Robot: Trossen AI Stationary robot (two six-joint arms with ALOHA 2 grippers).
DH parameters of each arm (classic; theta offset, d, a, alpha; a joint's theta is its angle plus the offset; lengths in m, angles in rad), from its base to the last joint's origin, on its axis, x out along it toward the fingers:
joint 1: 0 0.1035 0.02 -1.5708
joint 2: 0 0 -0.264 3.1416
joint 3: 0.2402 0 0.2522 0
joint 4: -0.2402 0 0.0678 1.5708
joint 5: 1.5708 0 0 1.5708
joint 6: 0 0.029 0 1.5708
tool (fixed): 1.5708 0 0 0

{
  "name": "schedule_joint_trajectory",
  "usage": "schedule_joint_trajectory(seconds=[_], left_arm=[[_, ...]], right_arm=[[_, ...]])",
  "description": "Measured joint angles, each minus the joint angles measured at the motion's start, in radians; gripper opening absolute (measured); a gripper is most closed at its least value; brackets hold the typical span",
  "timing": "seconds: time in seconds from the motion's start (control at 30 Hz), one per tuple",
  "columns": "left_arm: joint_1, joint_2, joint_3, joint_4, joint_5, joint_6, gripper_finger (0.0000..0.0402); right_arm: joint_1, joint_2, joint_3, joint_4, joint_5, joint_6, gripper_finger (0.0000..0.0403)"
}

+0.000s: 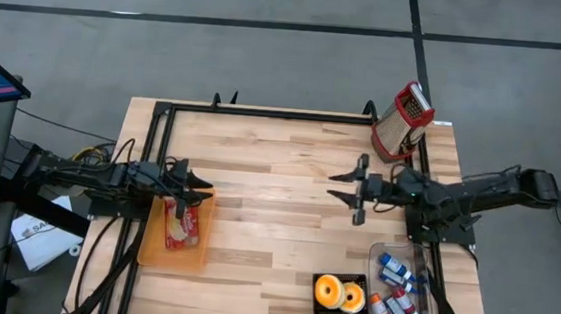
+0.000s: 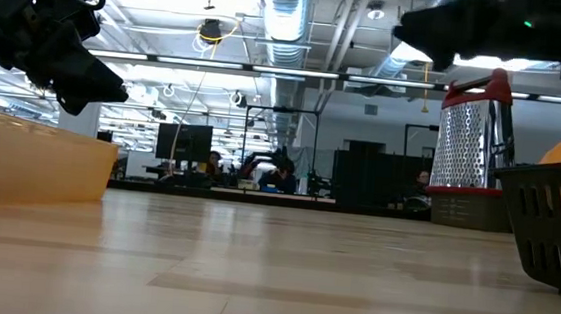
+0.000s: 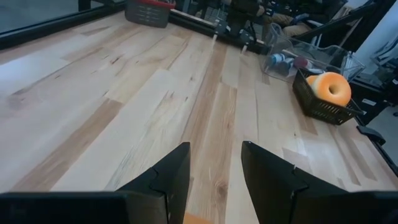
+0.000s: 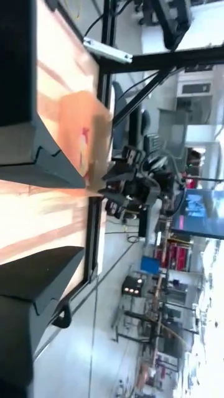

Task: Pick & Place Food Item
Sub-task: Return to Home Position

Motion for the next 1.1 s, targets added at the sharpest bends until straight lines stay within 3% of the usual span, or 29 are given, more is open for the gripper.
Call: schedule_joint_trajectory(seconds=[0.2,0.57,0.8,1.03,1.1], left_arm=[[0.000,0.000,0.000,0.000,0.000,0.000,0.0140],[0.000,0.000,0.000,0.000,0.000,0.000,0.0140],[0.000,0.000,0.000,0.000,0.000,0.000,0.0140],[0.000,0.000,0.000,0.000,0.000,0.000,0.0140],[0.000,0.000,0.000,0.000,0.000,0.000,0.0140]], right_arm=[[-0.007,-0.168,-0.170,0.027,0.047,0.001,0.0158],[0.021,-0.399,-0.319,-0.041,0.045,0.003,0.0151],[0.021,-0.576,-0.319,-0.292,0.041,0.002,0.0140],[0.016,-0.833,-0.320,-0.622,0.041,0.002,0.0129],[0.016,-0.887,-0.319,-0.632,0.035,-0.014,0.0127]])
